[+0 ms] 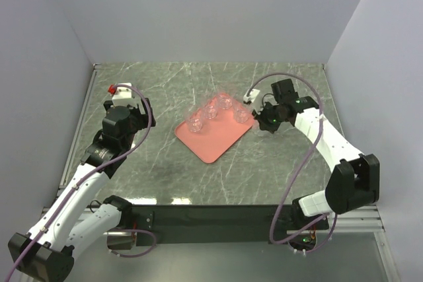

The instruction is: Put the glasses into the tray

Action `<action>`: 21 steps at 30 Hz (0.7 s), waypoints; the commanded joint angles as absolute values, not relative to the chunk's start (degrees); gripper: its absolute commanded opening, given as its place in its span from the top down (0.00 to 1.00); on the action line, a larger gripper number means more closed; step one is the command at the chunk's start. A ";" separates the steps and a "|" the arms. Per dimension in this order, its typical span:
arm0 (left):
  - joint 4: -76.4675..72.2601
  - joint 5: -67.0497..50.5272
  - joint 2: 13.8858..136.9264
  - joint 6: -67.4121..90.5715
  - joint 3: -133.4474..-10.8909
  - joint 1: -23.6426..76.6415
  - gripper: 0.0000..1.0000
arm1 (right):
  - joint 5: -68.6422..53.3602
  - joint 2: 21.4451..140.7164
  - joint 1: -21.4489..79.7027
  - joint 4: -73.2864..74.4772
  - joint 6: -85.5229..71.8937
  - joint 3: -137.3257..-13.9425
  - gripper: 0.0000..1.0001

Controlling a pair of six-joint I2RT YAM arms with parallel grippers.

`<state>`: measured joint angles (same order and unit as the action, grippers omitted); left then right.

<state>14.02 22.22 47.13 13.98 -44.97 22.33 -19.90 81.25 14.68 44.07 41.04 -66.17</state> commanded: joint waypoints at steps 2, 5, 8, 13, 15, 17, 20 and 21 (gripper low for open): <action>11.69 23.47 47.29 13.01 -44.82 22.41 0.13 | -20.83 77.70 19.77 41.13 41.14 -65.57 1.00; 11.60 23.82 47.46 13.01 -44.65 22.41 0.13 | -21.00 77.69 23.02 41.13 40.43 -66.27 1.00; 11.60 23.91 47.55 13.01 -44.65 22.41 0.13 | -20.48 78.66 26.10 41.31 39.99 -67.41 1.00; 11.51 24.08 47.99 13.01 -44.56 22.41 0.13 | -18.55 81.73 30.23 41.13 40.25 -69.60 1.00; 11.51 24.08 48.16 13.01 -44.56 22.41 0.13 | -17.14 83.66 32.16 41.31 40.17 -70.66 1.00; 11.51 24.08 48.34 13.01 -44.56 22.33 0.13 | -16.27 85.51 33.91 41.66 40.51 -72.42 1.00; 11.51 24.26 48.60 12.92 -44.56 22.41 0.13 | -15.12 88.14 36.02 41.66 40.69 -74.61 1.00; 11.60 24.34 48.60 12.92 -44.56 22.41 0.13 | -14.33 88.85 36.38 41.66 40.69 -75.23 1.00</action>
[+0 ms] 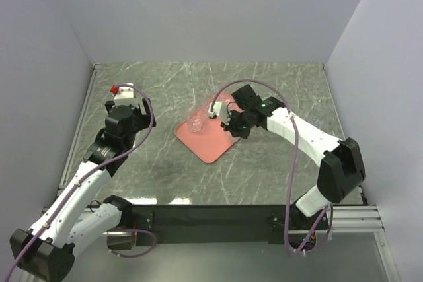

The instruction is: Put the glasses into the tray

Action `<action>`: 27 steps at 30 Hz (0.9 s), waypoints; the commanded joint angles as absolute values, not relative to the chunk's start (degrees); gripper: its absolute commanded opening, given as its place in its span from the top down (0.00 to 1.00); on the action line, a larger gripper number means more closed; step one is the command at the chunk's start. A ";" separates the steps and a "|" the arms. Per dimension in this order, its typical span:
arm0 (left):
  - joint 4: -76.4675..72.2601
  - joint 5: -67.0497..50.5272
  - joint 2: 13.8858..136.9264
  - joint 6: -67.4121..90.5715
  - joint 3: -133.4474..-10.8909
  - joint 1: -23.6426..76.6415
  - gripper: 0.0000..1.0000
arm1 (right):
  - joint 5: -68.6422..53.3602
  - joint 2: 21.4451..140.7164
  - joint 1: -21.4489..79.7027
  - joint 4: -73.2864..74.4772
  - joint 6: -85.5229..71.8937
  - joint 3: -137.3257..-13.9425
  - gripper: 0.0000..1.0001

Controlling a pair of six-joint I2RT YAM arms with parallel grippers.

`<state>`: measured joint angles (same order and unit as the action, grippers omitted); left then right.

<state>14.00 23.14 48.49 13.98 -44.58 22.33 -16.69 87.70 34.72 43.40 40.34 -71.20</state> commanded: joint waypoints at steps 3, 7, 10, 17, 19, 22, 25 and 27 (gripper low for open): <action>11.51 24.43 48.60 12.92 -44.47 22.41 0.13 | -12.84 91.75 37.87 41.14 40.69 -76.99 1.00; 11.51 24.35 48.52 12.92 -44.56 22.41 0.13 | -10.91 94.92 38.76 40.52 40.52 -79.62 1.00; 11.51 24.43 48.52 12.83 -44.56 22.41 0.13 | -9.76 97.55 38.93 40.60 40.43 -81.90 1.00; 11.42 24.61 48.34 12.75 -44.47 22.33 0.13 | -8.70 102.21 38.85 40.52 40.87 -85.95 0.98; 11.43 24.70 48.34 12.83 -44.38 22.41 0.13 | -8.61 103.35 38.93 40.52 40.96 -86.66 0.98; 11.34 24.61 48.34 12.83 -44.47 22.32 0.13 | -8.35 104.41 38.94 40.34 41.04 -87.19 0.97; 11.42 24.52 48.43 12.83 -44.38 22.41 0.13 | -7.91 105.29 39.02 39.99 41.22 -87.54 0.97; 11.43 24.52 48.43 12.83 -44.39 22.41 0.13 | -7.56 105.64 39.02 39.82 41.31 -87.89 0.97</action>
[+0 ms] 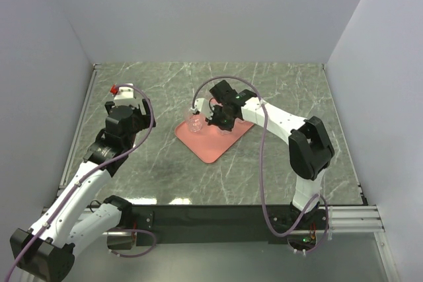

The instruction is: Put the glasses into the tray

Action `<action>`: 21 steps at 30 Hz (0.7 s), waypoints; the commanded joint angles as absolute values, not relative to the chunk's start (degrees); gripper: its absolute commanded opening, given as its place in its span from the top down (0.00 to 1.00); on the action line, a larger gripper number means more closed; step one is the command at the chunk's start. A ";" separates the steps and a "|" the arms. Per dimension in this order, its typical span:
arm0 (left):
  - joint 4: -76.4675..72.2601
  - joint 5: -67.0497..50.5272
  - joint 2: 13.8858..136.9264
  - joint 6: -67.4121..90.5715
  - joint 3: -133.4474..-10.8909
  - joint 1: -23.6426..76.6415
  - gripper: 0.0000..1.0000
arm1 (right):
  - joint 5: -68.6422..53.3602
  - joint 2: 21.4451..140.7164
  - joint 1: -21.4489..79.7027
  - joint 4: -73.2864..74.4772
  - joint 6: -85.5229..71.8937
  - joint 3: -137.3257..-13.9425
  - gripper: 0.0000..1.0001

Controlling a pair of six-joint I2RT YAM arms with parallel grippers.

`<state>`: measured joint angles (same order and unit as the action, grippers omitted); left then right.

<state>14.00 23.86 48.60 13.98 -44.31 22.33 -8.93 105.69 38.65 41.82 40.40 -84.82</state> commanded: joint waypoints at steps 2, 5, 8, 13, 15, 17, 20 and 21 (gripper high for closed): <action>11.34 24.52 48.34 12.83 -44.38 22.33 0.13 | -7.38 106.34 39.02 39.90 41.31 -88.24 0.96; 11.34 24.61 48.34 12.83 -44.38 22.33 0.13 | -7.21 106.96 38.94 39.99 41.31 -88.94 0.95; 11.34 24.70 48.34 12.83 -44.39 22.41 0.13 | -6.86 107.49 38.94 39.90 41.13 -89.21 0.92; 11.34 24.87 48.34 12.83 -44.30 22.41 0.13 | -6.50 107.75 38.94 39.73 40.78 -89.47 0.77; 11.34 24.87 48.34 12.83 -44.38 22.41 0.13 | -6.42 107.58 38.85 39.64 40.61 -89.56 0.74; 11.42 24.87 48.34 12.83 -44.30 22.33 0.13 | -6.24 107.23 38.94 39.55 40.61 -89.56 0.73; 11.34 25.05 48.43 12.83 -44.30 22.41 0.13 | -6.06 106.44 39.02 39.64 40.34 -89.56 0.70; 11.25 25.14 48.43 12.83 -44.21 22.24 0.13 | -6.06 106.17 38.94 39.73 40.17 -89.56 0.70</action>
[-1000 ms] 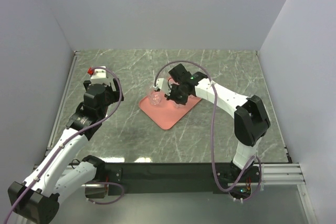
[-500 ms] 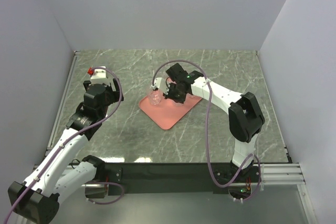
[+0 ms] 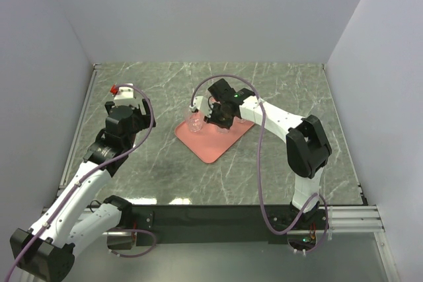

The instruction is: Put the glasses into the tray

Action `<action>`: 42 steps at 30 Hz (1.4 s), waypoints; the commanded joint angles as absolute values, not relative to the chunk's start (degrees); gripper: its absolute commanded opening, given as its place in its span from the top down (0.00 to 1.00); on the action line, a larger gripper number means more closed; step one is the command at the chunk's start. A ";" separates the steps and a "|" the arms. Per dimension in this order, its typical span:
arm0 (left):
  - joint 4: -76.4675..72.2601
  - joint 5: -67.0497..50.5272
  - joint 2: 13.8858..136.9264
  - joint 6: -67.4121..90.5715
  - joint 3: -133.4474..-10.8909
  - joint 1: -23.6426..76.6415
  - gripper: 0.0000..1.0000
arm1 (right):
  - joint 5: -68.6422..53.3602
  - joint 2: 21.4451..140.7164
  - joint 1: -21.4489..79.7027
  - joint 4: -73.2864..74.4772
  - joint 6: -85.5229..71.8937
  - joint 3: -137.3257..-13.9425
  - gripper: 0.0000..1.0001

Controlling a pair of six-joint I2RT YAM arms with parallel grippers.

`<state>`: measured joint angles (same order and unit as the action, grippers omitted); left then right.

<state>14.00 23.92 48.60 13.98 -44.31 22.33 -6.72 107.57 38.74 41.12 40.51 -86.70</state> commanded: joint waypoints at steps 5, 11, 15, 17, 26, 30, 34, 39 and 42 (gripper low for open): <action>11.08 25.22 48.43 12.92 -44.21 22.41 0.12 | -6.85 101.96 38.85 40.08 39.64 -89.30 0.69; 11.16 25.49 49.04 13.01 -44.03 22.32 0.11 | -8.61 95.81 38.76 40.43 39.99 -85.88 0.68; 11.07 25.93 49.31 13.18 -43.95 22.32 0.10 | -10.10 90.72 38.58 40.34 40.17 -82.28 0.68; 10.99 26.10 49.48 13.45 -43.77 22.32 0.09 | -10.63 88.69 38.06 40.25 40.34 -80.78 0.68; 10.81 27.25 51.15 15.20 -43.77 21.97 0.04 | -17.83 75.69 27.87 38.15 38.59 -71.55 0.67; 11.51 25.41 52.73 17.48 -44.65 20.05 0.03 | -22.05 68.76 20.42 36.04 36.65 -66.02 0.65; 11.78 18.66 55.19 20.21 -46.14 15.48 0.00 | -27.49 63.12 13.48 33.84 34.81 -59.87 0.60; 11.51 10.65 58.70 24.34 -47.90 8.62 0.01 | -33.57 57.58 6.42 31.12 32.52 -54.94 0.57; 10.81 5.39 61.25 27.41 -48.86 4.50 0.01 | -36.46 56.08 4.57 30.59 32.17 -52.39 0.53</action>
<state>13.15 13.23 60.07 22.96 -45.76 7.60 -30.37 58.15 5.80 33.80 33.89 -54.06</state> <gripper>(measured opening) 0.994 0.461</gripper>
